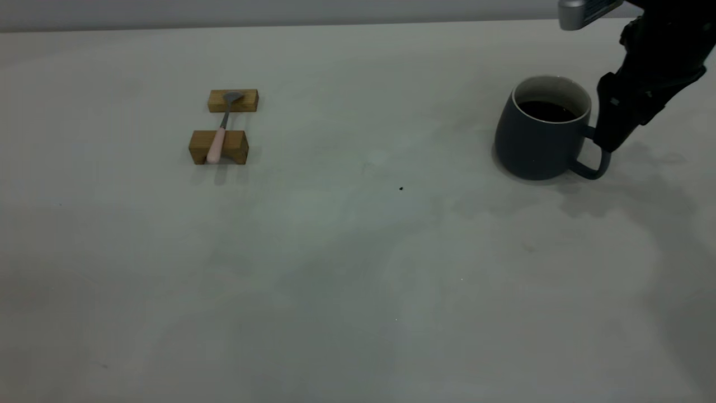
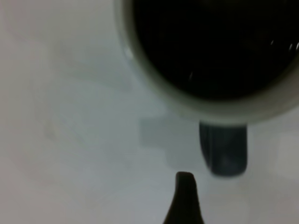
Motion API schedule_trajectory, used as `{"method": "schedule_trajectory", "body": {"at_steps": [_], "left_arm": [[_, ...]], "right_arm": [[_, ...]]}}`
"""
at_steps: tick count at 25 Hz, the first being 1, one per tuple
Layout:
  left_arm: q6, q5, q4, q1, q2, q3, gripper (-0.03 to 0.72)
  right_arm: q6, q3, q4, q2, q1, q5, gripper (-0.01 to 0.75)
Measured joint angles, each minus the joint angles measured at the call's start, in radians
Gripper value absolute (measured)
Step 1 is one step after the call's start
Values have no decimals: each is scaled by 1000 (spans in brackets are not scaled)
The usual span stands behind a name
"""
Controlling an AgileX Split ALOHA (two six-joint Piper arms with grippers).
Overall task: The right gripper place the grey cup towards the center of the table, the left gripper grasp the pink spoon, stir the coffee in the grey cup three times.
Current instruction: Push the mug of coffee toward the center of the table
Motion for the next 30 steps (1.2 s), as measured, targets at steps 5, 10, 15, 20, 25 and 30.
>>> {"method": "schedule_trajectory", "body": {"at_steps": [5, 10, 15, 20, 25, 30], "left_arm": [[5, 0, 0, 0, 0, 0, 382], [0, 0, 0, 0, 0, 0, 382], [5, 0, 0, 0, 0, 0, 382], [5, 0, 0, 0, 0, 0, 382], [5, 0, 0, 0, 0, 0, 382], [5, 0, 0, 0, 0, 0, 382]], "right_arm": [[1, -54, 3, 60, 0, 1, 673], [1, -69, 6, 94, 0, -6, 630], [-8, -69, 34, 103, 0, -8, 461], [-13, -69, 69, 103, 0, -8, 269], [-23, -69, 82, 103, 16, -16, 199], [-28, -69, 79, 103, 68, -37, 199]]}}
